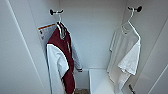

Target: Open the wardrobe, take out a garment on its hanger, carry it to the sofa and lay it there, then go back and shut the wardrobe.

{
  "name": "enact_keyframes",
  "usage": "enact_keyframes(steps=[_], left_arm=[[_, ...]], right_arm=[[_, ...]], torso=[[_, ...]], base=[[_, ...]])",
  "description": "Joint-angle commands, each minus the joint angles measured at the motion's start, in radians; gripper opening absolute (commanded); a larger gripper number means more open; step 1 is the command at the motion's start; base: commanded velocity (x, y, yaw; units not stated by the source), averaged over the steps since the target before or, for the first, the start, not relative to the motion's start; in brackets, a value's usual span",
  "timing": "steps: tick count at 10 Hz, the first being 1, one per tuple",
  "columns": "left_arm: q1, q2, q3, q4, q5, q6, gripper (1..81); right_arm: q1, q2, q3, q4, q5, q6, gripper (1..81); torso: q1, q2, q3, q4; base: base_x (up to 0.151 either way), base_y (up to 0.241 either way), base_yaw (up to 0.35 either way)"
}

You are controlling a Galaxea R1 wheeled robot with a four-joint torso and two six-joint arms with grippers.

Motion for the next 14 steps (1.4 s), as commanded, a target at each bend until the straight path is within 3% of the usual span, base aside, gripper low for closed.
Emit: enact_keyframes(steps=[1, 4, 6, 7, 8, 9, 11, 12, 14], left_arm=[[-0.025, -0.006, -0.004, 0.011, 0.038, 0.006, 81.1], [-0.03, 0.013, -0.004, 0.0, 0.093, -0.005, 81.1], [-0.043, 0.037, -0.004, -0.001, 0.283, -0.006, 81.1], [-0.045, 0.04, -0.004, -0.003, 0.346, -0.007, 81.1], [-0.047, 0.036, -0.004, -0.003, 0.354, -0.007, 81.1], [-0.05, 0.02, 0.001, -0.003, 0.345, -0.005, 81.1], [-0.071, 0.027, -0.001, -0.099, 0.357, 0.041, 81.1], [-0.074, 0.027, 0.002, -0.165, 0.354, 0.16, 81.1], [-0.085, 0.028, 0.007, -0.408, 0.345, 0.462, 81.1]], right_arm=[[0.032, 0.0, 0.005, 0.01, -0.053, 0.0, 81.1], [0.032, 0.0, 0.005, 0.012, -0.053, 0.0, 81.1], [0.035, 0.002, 0.009, 0.009, -0.053, 0.0, 81.1], [0.038, 0.006, 0.005, 0.009, -0.054, 0.0, 81.1], [0.04, 0.01, 0.004, 0.006, -0.054, 0.0, 81.1], [0.04, 0.01, 0.004, 0.007, -0.054, 0.0, 81.1], [0.034, 0.01, 0.002, 0.006, -0.054, -0.002, 81.1], [0.032, 0.008, 0.002, 0.006, -0.053, -0.002, 81.1], [0.031, 0.006, 0.002, 0.01, -0.053, -0.002, 81.1]], torso=[[0.0, 0.0, 0.0, -0.095], [0.0, 0.0, 0.0, -0.194], [0.0, 0.0, 0.0, -0.259], [0.0, 0.0, 0.0, -0.298], [0.0, 0.0, 0.0, -0.333], [0.0, 0.0, 0.0, -0.272], [0.0, 0.0, 0.0, -0.314], [0.0, 0.0, 0.0, -0.318], [0.0, 0.0, 0.0, -0.318]], base=[[0.0, 0.0, 0.0], [0.0, 0.0, 0.0], [0.0, 0.0, 0.0], [0.0, 0.0, 0.0], [0.0, 0.0, 0.0], [0.0, 0.0, 0.0], [0.0, 0.0, 0.0], [0.0, 0.0, 0.0], [0.0, 0.0, 0.0]])
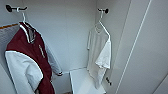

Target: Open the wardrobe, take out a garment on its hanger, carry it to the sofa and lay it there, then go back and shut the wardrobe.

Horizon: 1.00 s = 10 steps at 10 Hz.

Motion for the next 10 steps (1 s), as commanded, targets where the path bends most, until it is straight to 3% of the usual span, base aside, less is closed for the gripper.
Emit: enact_keyframes(steps=[1, 2, 3, 4, 6, 7, 8, 10], left_arm=[[-0.043, 0.008, 0.006, -0.28, 0.031, 0.292, 81.1], [-0.058, 0.013, 0.002, -0.287, 0.033, 0.287, 81.1], [-0.071, 0.014, 0.003, -0.289, 0.04, 0.286, 81.1], [-0.071, 0.022, 0.003, -0.283, 0.04, 0.287, 81.1], [-0.095, 0.028, -0.004, -0.27, 0.034, 0.301, 81.1], [-0.11, 0.026, -0.004, -0.264, 0.04, 0.302, 81.1], [-0.115, 0.028, -0.004, -0.254, 0.034, 0.313, 81.1], [-0.144, 0.01, 0.058, -0.232, 0.028, 0.315, 81.1]], right_arm=[[0.028, -0.003, 0.003, 0.009, -0.053, 0.001, 81.1], [0.03, -0.003, 0.003, 0.011, -0.053, 0.001, 81.1], [0.028, -0.003, 0.003, 0.011, -0.053, 0.002, 81.1], [0.028, -0.003, 0.003, 0.011, -0.053, 0.002, 81.1], [0.028, -0.003, 0.003, 0.011, -0.051, 0.002, 81.1], [0.028, -0.003, 0.003, 0.011, -0.053, 0.002, 81.1], [0.028, -0.001, 0.003, 0.011, -0.051, 0.002, 81.1], [0.03, -0.001, 0.003, 0.009, -0.051, 0.002, 81.1]], torso=[[0.0, 0.0, 0.0, 0.0], [0.0, 0.0, 0.0, 0.0], [0.0, 0.0, 0.0, -0.051], [0.0, 0.0, 0.037, -0.08], [0.0, 0.0, 0.061, -0.115], [0.0, 0.0, 0.032, -0.08], [0.0, 0.0, 0.045, -0.097], [0.0, 0.0, 0.051, -0.106]], base=[[0.0, 0.0, 0.0], [0.0, 0.0, 0.0], [0.0, 0.0, 0.0], [0.0, 0.0, 0.0], [0.0, 0.0, 0.0], [0.0, 0.0, 0.0], [0.0, 0.0, 0.0], [0.0, 0.0, 0.0]])
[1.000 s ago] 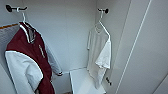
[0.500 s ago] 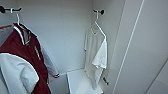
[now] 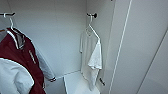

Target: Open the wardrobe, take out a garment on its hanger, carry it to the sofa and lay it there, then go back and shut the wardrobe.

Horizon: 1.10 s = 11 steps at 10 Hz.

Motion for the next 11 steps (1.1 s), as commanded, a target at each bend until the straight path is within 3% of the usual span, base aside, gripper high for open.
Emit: enact_keyframes(steps=[1, 4, 11], left_arm=[[-0.085, -0.052, 0.129, 0.024, 0.053, 0.01, 81.1], [-0.174, -0.179, 0.367, 0.028, 0.062, 0.007, 81.1], [-0.459, -0.172, 0.42, -0.013, 0.117, -0.032, 81.1]], right_arm=[[0.041, -0.002, 0.008, 0.008, -0.052, 0.001, 81.1], [0.044, 0.002, 0.008, 0.002, -0.051, 0.0, 81.1], [0.048, 0.005, 0.005, 0.002, -0.052, -0.002, 81.1]], torso=[[0.001, 0.0, 0.0, 0.0], [0.001, 0.0, 0.0, 0.0], [0.001, 0.0, 0.0, 0.0]], base=[[0.0, 0.0, 0.0], [0.0, 0.0, 0.0], [0.0, 0.0, 0.0]])
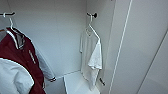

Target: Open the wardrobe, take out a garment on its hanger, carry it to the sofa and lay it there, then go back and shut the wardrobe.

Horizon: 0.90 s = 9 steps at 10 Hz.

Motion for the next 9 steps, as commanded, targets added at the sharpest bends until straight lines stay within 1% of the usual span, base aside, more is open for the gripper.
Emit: enact_keyframes(steps=[1, 4, 6, 7, 9], left_arm=[[-0.172, -0.018, 0.068, -0.034, 0.078, -0.016, 81.1], [-0.249, -0.097, 0.253, -0.04, 0.077, -0.017, 81.1], [-0.315, -0.146, 0.336, -0.084, 0.08, -0.017, 81.1], [-0.344, -0.165, 0.376, -0.097, 0.113, -0.017, 81.1], [-0.405, -0.182, 0.425, -0.129, 0.127, -0.025, 81.1]], right_arm=[[0.042, 0.004, 0.003, 0.004, -0.051, -0.001, 81.1], [0.042, -0.001, 0.002, 0.005, -0.051, 0.0, 81.1], [0.044, -0.001, -0.001, 0.005, -0.051, 0.0, 81.1], [0.044, 0.001, -0.006, 0.005, -0.051, 0.002, 81.1], [0.047, 0.002, -0.012, 0.005, -0.052, 0.002, 81.1]], torso=[[0.0, 0.0, 0.0, 0.0], [0.0, 0.0, 0.0, 0.0], [0.0, 0.0, -0.001, 0.0], [0.0, 0.0, -0.001, 0.0], [0.0, 0.0, -0.001, 0.0]], base=[[0.0, 0.0, 0.0], [0.0, 0.0, 0.0], [0.0, 0.0, 0.0], [0.0, 0.0, 0.0], [0.0, 0.0, 0.0]])
